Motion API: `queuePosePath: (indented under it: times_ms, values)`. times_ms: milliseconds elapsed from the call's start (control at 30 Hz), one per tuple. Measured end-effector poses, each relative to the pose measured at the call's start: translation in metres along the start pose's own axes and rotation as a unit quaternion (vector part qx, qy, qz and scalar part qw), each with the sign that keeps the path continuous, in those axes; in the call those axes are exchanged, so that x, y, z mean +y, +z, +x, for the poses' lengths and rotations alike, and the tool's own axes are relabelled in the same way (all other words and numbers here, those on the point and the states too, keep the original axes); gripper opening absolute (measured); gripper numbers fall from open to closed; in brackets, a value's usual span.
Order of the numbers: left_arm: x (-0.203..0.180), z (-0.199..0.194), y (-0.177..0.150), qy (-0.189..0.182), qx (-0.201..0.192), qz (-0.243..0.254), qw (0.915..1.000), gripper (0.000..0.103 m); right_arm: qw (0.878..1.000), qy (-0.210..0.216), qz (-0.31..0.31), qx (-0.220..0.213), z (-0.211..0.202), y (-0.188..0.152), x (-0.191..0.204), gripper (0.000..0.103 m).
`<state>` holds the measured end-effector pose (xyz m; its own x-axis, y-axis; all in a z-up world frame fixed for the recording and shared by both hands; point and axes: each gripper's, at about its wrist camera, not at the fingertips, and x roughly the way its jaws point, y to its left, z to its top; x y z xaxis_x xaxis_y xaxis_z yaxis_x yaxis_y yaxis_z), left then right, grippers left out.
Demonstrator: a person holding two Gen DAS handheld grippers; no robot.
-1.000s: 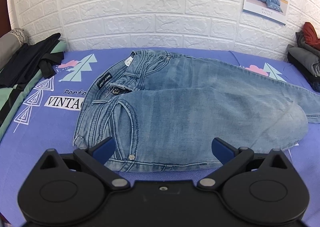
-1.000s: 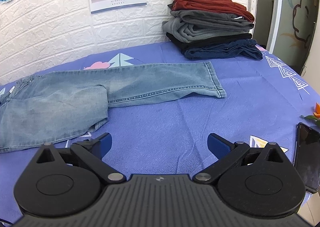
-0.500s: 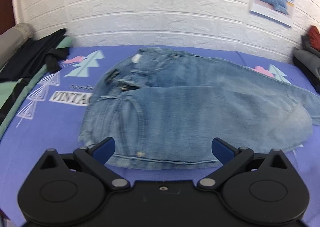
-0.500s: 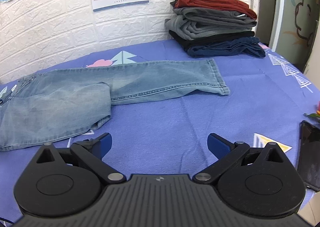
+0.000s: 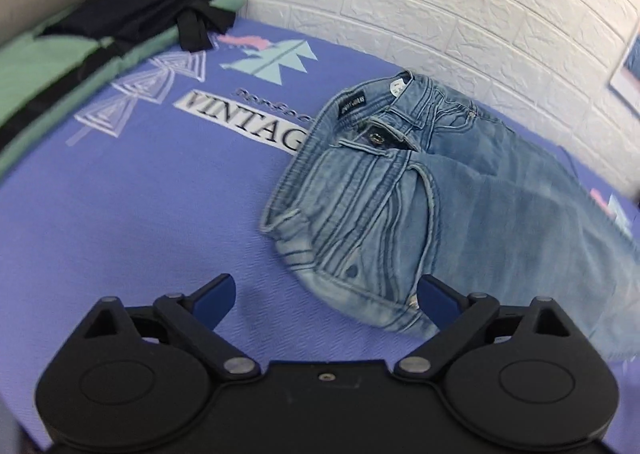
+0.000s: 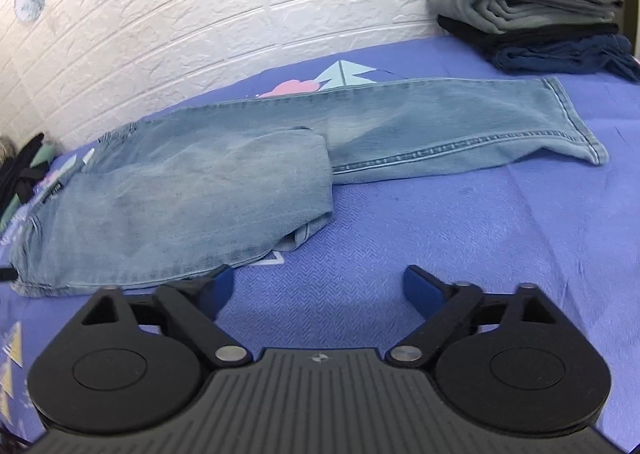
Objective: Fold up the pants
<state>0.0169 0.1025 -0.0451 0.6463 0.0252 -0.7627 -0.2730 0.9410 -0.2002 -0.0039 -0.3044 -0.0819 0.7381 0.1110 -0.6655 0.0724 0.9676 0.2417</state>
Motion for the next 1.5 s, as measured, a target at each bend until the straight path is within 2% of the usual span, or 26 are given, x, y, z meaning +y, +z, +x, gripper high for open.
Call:
queuePosePath:
  times_ms: [67, 100, 133, 200, 267, 300, 333, 367, 400, 433, 467, 500, 700, 767, 833, 900, 933, 967, 1000, 1033, 1067, 1133, 1167, 1200, 1400, 1500]
  values:
    - [-0.003, 0.008, 0.001, -0.008, 0.001, -0.006, 1.0, 0.077, 1.0, -0.004, -0.012, 0.0, 0.003, 0.0, 0.0, 0.103]
    - [-0.006, 0.013, 0.003, -0.009, 0.002, -0.004, 1.0, 0.072, 1.0, -0.007, -0.017, 0.0, 0.005, 0.001, 0.0, 0.103]
    - [-0.008, 0.017, 0.003, -0.008, 0.003, -0.002, 1.0, 0.066, 1.0, -0.01, -0.022, -0.004, 0.007, 0.002, 0.0, 0.103]
    - [-0.014, 0.021, 0.005, -0.004, -0.013, 0.01, 0.9999, 0.044, 0.999, -0.009, -0.03, -0.011, 0.012, 0.004, 0.001, 0.103]
    - [-0.017, 0.024, 0.008, 0.004, -0.023, 0.014, 0.9996, 0.037, 0.999, -0.009, -0.033, -0.021, 0.019, 0.006, 0.002, 0.103]
    - [-0.015, 0.024, 0.01, -0.008, -0.022, 0.011, 0.9997, 0.021, 0.999, -0.005, -0.035, -0.025, 0.021, 0.007, 0.003, 0.103]
    - [-0.012, 0.023, 0.013, -0.035, -0.021, -0.002, 0.9992, 0.017, 0.999, 0.0, -0.038, -0.03, 0.023, 0.008, 0.005, 0.101]
    - [-0.008, 0.021, 0.015, -0.057, -0.022, -0.019, 0.9979, 0.015, 0.998, 0.013, -0.041, -0.034, 0.024, 0.009, 0.006, 0.064]
    - [-0.006, 0.019, 0.018, -0.065, -0.025, -0.028, 0.9972, 0.014, 0.998, 0.027, -0.039, -0.029, 0.025, 0.012, 0.006, 0.012]
    - [-0.006, 0.015, 0.022, -0.063, -0.028, -0.025, 0.9973, 0.012, 0.999, 0.027, -0.035, -0.026, 0.023, 0.014, 0.007, 0.012]
    - [-0.007, 0.01, 0.026, -0.061, -0.036, -0.018, 0.9973, 0.01, 0.999, 0.025, -0.037, -0.031, 0.019, 0.018, 0.007, 0.003]
    - [-0.008, 0.005, 0.03, -0.061, -0.044, -0.013, 0.9971, 0.007, 0.998, 0.015, -0.046, -0.043, 0.011, 0.021, 0.007, 0.0]
    - [-0.012, -0.022, 0.062, -0.071, -0.092, -0.012, 0.9931, 0.005, 0.984, 0.007, -0.091, -0.151, -0.063, 0.06, 0.02, 0.0]
    - [-0.006, -0.028, 0.074, -0.06, -0.112, -0.022, 0.9916, 0.004, 0.981, 0.017, -0.103, -0.163, -0.077, 0.067, 0.027, 0.0]
    - [0.001, -0.03, 0.083, -0.029, -0.134, -0.023, 0.9902, 0.004, 0.981, 0.019, -0.112, -0.157, -0.079, 0.064, 0.031, 0.003]
    - [0.012, -0.022, 0.087, -0.025, -0.122, -0.03, 0.9918, 0.004, 0.987, 0.028, -0.101, -0.125, -0.072, 0.051, 0.028, 0.042]
    - [0.016, -0.017, 0.085, -0.027, -0.112, -0.032, 0.9928, 0.005, 0.989, 0.033, -0.092, -0.108, -0.065, 0.04, 0.025, 0.046]
    - [0.017, -0.013, 0.08, -0.018, -0.107, -0.025, 0.9938, 0.006, 0.992, 0.037, -0.084, -0.087, -0.058, 0.028, 0.022, 0.058]
    - [0.016, -0.01, 0.075, -0.006, -0.104, -0.012, 0.9945, 0.012, 0.994, 0.037, -0.078, -0.066, -0.051, 0.014, 0.022, 0.067]
    - [0.017, -0.007, 0.069, 0.001, -0.101, -0.003, 0.9949, 0.017, 0.996, 0.035, -0.07, -0.05, -0.046, 0.001, 0.02, 0.086]
    - [0.018, -0.005, 0.064, 0.004, -0.1, -0.002, 0.995, 0.029, 0.997, 0.037, -0.057, -0.039, -0.042, -0.012, 0.018, 0.097]
    - [0.023, -0.003, 0.057, 0.004, -0.092, -0.002, 0.9958, 0.057, 0.997, 0.055, -0.044, -0.017, -0.037, -0.028, 0.021, 0.099]
    - [0.025, -0.003, 0.055, 0.004, -0.09, 0.001, 0.996, 0.086, 0.997, 0.063, -0.039, -0.008, -0.033, -0.033, 0.023, 0.099]
    - [0.026, -0.003, 0.053, 0.005, -0.087, 0.005, 0.9962, 0.103, 0.997, 0.072, -0.036, -0.005, -0.03, -0.034, 0.028, 0.102]
    - [0.037, 0.01, 0.04, 0.004, -0.058, -0.012, 0.9983, 0.103, 0.993, 0.111, -0.041, -0.006, -0.019, -0.029, 0.051, 0.103]
    - [0.043, 0.024, 0.037, -0.004, -0.041, -0.031, 0.9987, 0.103, 0.993, 0.109, -0.039, -0.006, -0.012, -0.027, 0.053, 0.103]
